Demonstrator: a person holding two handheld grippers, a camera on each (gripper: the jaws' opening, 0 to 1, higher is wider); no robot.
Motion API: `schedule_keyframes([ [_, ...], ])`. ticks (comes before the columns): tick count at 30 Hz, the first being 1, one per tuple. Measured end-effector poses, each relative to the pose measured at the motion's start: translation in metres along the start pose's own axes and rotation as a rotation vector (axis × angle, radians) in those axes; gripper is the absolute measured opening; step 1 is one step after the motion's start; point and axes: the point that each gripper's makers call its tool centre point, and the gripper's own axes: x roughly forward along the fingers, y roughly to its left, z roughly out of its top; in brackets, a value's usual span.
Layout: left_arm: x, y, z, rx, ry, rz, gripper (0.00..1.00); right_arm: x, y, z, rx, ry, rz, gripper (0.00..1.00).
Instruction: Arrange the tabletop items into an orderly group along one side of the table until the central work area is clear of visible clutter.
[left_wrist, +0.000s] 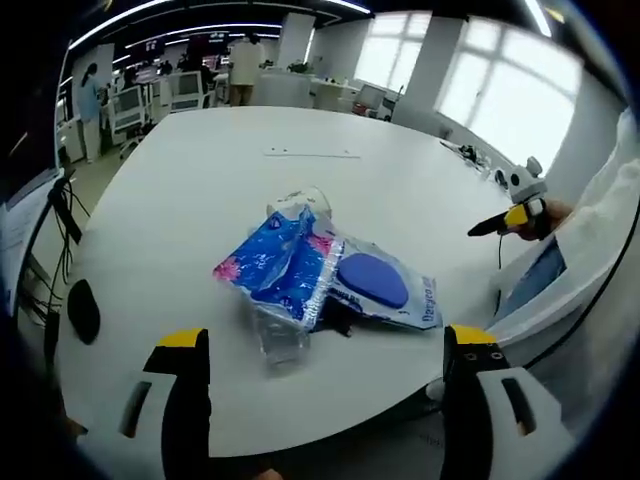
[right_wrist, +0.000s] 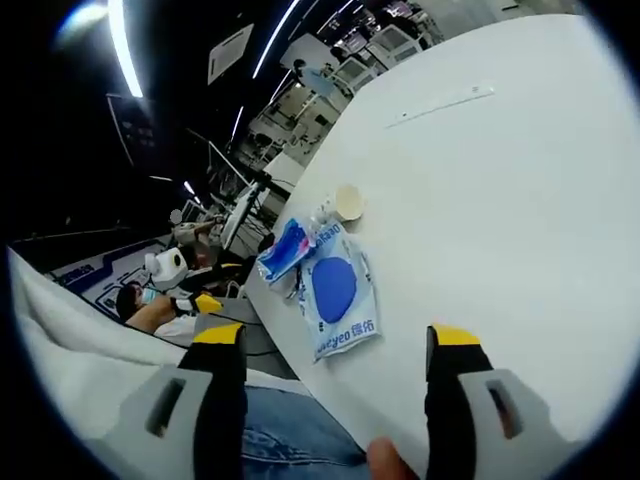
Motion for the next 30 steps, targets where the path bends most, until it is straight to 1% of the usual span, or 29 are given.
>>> schedule_keyframes([
  [5, 0.001, 0.001, -0.003, -0.005, -0.001, 0.008, 1.0, 0.001, 0.001, -0.001, -0.005, 0.005, 0.003, 0.72],
  [6, 0.002, 0.002, -0.004, -0.006, -0.005, 0.019, 1.0, 0.002, 0.002, -0.001, -0.005, 0.007, 0.004, 0.72],
  [7, 0.003, 0.003, -0.003, -0.003, -0.012, 0.037, 1.0, 0.002, 0.002, -0.002, -0.005, 0.008, 0.005, 0.72],
  [9, 0.003, 0.008, 0.0, 0.029, -0.048, 0.077, 1.0, 0.002, 0.002, -0.002, -0.004, 0.009, 0.006, 0.72],
  [13, 0.004, 0.006, 0.001, 0.01, -0.099, 0.073, 1.0, 0.002, 0.001, -0.004, 0.003, 0.011, 0.004, 0.72],
  [15, 0.003, 0.008, 0.0, 0.019, -0.106, 0.085, 1.0, 0.001, 0.001, -0.004, 0.003, 0.012, 0.002, 0.72],
  [17, 0.001, 0.013, -0.001, 0.045, -0.109, 0.118, 0.99, 0.001, 0.0, -0.004, 0.003, 0.012, 0.0, 0.72],
  [20, -0.001, 0.02, -0.003, 0.056, -0.137, 0.148, 0.98, 0.001, -0.001, -0.004, 0.005, 0.013, -0.003, 0.71],
  [21, -0.002, 0.024, -0.004, 0.057, -0.157, 0.169, 0.97, 0.001, -0.001, -0.005, 0.006, 0.015, -0.004, 0.71],
  [22, -0.002, 0.025, -0.005, 0.056, -0.164, 0.177, 0.97, 0.002, -0.002, -0.005, 0.006, 0.016, -0.005, 0.71],
  [27, -0.001, 0.027, -0.018, 0.075, -0.17, 0.222, 0.91, 0.002, -0.001, -0.007, 0.013, 0.017, -0.003, 0.71],
  [30, -0.003, 0.029, -0.02, 0.069, -0.196, 0.245, 0.89, 0.002, -0.002, -0.008, 0.024, 0.019, -0.005, 0.71],
])
